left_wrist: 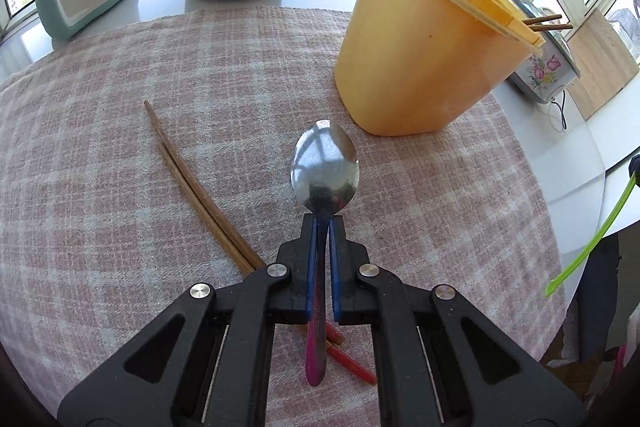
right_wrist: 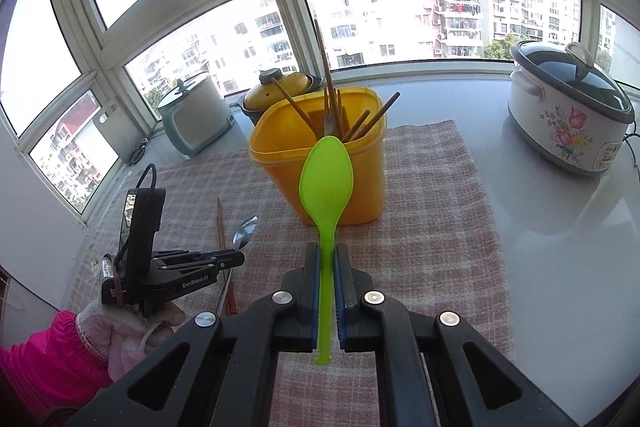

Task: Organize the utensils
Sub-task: 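Lift and carry the metal spoon and green spoon over the yellow bin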

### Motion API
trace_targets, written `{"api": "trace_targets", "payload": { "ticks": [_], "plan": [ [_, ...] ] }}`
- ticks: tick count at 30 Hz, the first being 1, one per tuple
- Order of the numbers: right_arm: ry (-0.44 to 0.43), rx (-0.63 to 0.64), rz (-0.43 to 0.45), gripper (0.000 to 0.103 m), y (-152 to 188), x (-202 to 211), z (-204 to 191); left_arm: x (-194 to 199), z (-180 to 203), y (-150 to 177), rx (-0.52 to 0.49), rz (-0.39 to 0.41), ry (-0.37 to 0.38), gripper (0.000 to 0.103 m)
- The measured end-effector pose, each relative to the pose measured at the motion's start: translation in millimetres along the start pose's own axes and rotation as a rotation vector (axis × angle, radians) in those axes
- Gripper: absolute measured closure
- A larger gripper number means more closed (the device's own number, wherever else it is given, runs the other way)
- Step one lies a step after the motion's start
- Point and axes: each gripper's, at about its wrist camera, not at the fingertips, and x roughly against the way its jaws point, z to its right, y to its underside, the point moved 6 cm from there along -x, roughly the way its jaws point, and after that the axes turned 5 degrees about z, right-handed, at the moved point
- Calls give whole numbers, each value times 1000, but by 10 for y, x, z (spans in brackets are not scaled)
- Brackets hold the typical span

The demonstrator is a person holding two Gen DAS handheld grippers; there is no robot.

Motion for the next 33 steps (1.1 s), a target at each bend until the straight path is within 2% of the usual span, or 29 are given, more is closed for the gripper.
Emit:
{"api": "trace_targets", "payload": {
  "ticks": [6,18,26,33],
  "plan": [
    [2,10,18,99,-103,30,1,314,54,-183,20,77,40,100],
    [-32,42,88,99,-472,76,-86,1023,196,-732,34,279,94,100],
    [-53,68,155,99,-838,106,-152,1256,336,-1113,28,370,119,100],
    [-67,90,196,99,-1172,29,-193,1311,479,-1403,21,418,134,100]
  ]
}}
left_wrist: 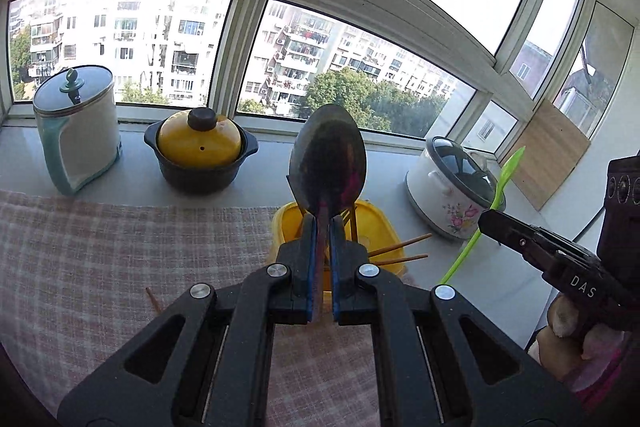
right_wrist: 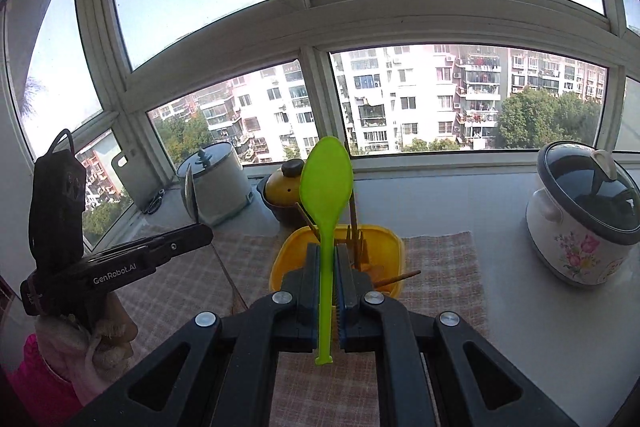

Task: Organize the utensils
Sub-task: 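Lift and carry the metal spoon and green spoon over the yellow bin, then open both tools to drop the two spoons into the bin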

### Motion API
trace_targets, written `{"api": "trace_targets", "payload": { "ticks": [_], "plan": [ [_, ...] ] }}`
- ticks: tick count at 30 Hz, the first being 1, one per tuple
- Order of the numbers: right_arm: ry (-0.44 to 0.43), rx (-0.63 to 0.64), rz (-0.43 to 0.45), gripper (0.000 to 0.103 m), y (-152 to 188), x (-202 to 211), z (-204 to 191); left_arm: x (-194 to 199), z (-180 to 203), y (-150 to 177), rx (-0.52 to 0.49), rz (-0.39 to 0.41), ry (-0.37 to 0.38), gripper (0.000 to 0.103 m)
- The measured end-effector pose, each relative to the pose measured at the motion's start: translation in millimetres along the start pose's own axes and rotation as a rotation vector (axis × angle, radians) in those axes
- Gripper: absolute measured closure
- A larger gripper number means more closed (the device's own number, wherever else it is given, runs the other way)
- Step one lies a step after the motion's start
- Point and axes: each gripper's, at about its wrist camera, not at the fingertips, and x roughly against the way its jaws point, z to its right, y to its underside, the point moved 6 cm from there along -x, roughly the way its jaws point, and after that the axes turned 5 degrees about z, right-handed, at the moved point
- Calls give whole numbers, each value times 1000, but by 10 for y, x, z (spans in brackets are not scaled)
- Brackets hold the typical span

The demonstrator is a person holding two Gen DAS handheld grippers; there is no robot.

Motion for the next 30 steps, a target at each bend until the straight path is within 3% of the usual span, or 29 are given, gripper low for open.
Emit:
{"api": "trace_targets", "payload": {
  "ticks": [14,30],
  "plan": [
    [-12,-17,39,99,-362,-413,44,-426,3,-179,-3,1,-34,100],
    [1,-23,-91,99,94,-910,133,-668,-60,93,0,-86,-39,100]
  ]
}}
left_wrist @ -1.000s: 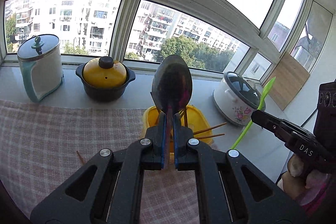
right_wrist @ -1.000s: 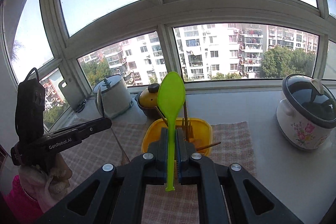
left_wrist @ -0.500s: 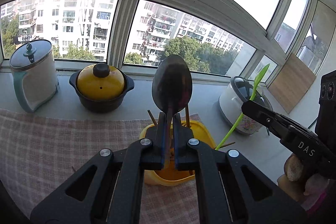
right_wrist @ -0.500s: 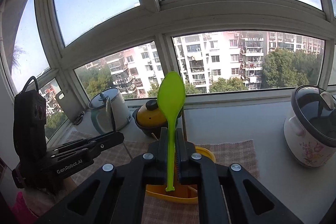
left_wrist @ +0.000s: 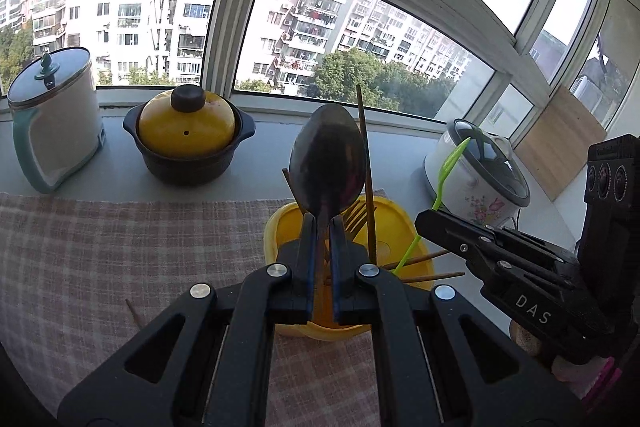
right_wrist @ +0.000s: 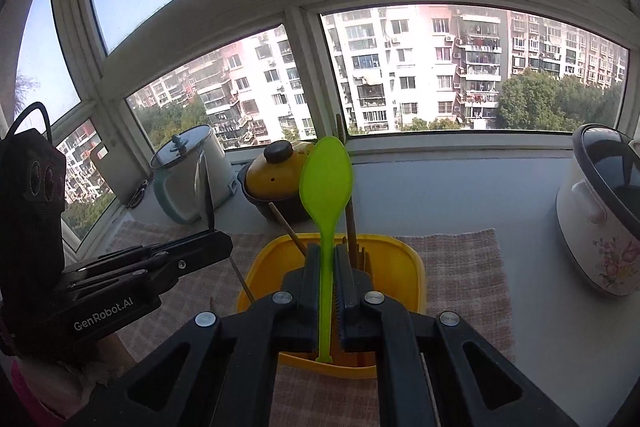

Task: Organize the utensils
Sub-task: 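Open both tools to drop the two spoons into the bin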

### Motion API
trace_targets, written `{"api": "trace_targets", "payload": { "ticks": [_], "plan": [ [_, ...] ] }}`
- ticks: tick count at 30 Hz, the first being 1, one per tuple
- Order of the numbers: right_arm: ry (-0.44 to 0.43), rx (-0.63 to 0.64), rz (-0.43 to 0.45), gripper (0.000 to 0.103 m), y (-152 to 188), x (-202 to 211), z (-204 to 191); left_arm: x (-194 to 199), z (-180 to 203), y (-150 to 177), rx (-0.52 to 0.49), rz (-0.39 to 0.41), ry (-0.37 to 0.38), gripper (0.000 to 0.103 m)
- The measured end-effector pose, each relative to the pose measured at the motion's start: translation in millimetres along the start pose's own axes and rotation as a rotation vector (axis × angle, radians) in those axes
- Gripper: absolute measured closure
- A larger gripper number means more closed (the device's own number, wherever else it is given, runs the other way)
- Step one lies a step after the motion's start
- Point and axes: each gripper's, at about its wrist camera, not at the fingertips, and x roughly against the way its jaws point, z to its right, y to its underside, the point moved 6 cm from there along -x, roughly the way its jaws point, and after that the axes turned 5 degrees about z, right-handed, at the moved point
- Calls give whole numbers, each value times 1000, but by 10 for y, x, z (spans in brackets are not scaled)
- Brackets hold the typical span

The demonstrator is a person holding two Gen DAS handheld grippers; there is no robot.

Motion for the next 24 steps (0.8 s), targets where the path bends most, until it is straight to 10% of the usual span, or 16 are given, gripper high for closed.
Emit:
{"api": "trace_targets", "payload": {
  "ticks": [7,9,15,24],
  "plan": [
    [2,0,-40,95,129,-42,36,0,37,18,-13,-19,10,100],
    [11,3,-36,70,141,-20,37,3,48,28,-23,-26,6,100],
    [20,-5,-19,51,163,96,46,43,6,55,-8,-31,1,77],
    [40,-20,-2,42,236,279,74,191,-51,98,-12,-28,0,77]
  ]
}}
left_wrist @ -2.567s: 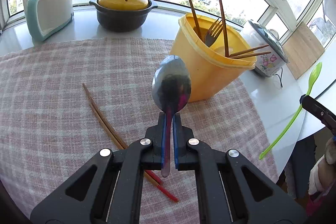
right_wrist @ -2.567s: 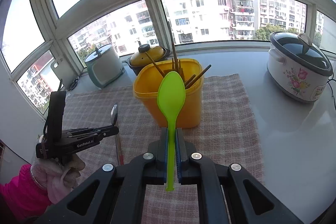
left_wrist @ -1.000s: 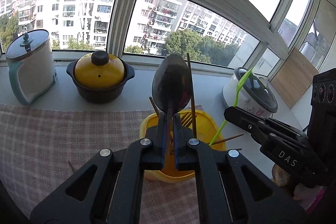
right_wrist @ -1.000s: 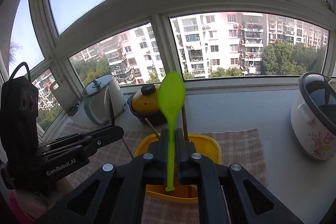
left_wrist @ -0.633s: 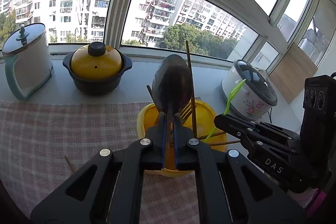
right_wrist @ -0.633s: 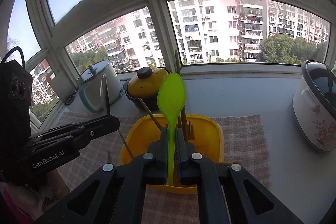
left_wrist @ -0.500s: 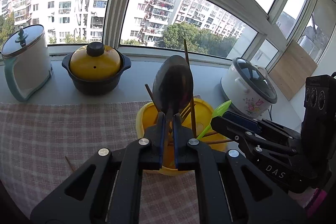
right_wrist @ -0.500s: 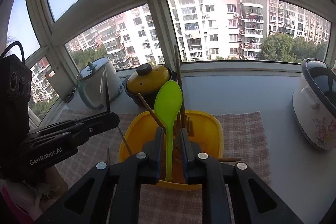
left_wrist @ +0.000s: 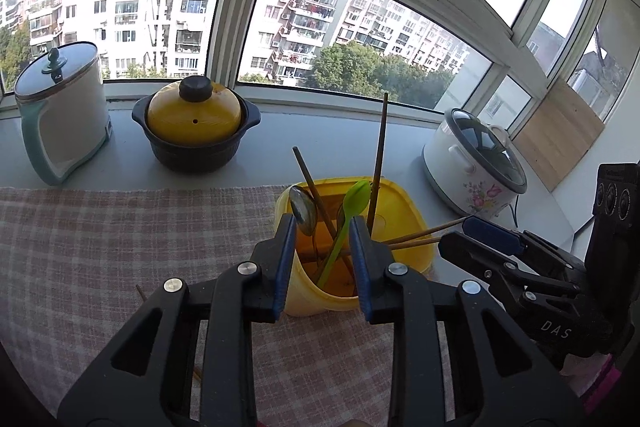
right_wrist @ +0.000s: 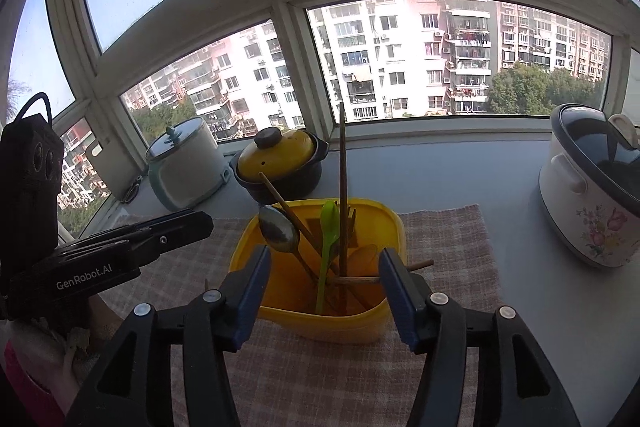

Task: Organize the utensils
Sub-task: 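Move both open tools down toward the red-tipped chopsticks on the cloth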

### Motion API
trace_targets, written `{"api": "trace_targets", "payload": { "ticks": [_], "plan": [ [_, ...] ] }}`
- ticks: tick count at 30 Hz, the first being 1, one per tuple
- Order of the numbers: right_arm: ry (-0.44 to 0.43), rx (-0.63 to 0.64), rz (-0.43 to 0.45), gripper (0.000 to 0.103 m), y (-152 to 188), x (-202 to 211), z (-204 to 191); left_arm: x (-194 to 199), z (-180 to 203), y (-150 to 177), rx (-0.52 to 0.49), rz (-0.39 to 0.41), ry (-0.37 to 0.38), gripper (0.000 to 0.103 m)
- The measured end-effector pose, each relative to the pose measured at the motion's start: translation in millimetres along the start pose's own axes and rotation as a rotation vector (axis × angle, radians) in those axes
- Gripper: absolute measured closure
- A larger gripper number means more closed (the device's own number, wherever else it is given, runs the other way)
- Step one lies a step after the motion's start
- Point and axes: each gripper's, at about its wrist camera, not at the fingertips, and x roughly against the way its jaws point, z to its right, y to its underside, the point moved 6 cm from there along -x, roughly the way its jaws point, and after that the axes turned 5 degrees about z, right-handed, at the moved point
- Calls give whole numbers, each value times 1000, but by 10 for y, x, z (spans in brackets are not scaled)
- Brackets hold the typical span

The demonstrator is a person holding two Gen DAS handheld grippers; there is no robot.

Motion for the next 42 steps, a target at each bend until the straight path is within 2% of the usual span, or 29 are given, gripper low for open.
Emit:
{"api": "trace_targets", "payload": {
  "ticks": [6,10,12,14,16,20,24,26,30,32,37,39,40,42],
  "plan": [
    [-11,25,20,28,51,141,-92,139,-132,111,8,-14,-10,77],
    [-28,37,22,19,111,208,-158,226,-279,230,-8,-32,-46,76],
    [-31,49,22,16,159,241,-189,275,-379,303,-17,-28,-75,59],
    [-25,62,21,14,206,262,-221,320,-494,389,-17,-29,-106,52],
    [-25,74,24,12,259,284,-256,354,-624,484,-7,-42,-131,51],
    [-18,102,52,0,354,318,-314,417,-904,710,32,-83,-191,51],
    [-25,142,85,0,436,342,-389,485,-1163,948,85,-128,-234,51],
    [-29,152,74,0,478,319,-426,523,-1266,1055,106,-142,-257,51],
    [-66,183,17,0,605,231,-553,629,-1417,1276,157,-170,-271,51],
    [-95,204,-39,0,692,146,-641,689,-1455,1380,174,-179,-282,51],
    [-155,232,-129,2,926,-66,-834,817,-1474,1576,211,-174,-298,51],
    [-170,250,-189,9,1033,-191,-919,875,-1467,1633,221,-168,-305,51],
    [-178,254,-229,16,1093,-264,-957,910,-1467,1660,226,-163,-308,51],
    [-201,264,-320,38,1234,-415,-1035,969,-1466,1707,241,-150,-312,51]
  ]
}}
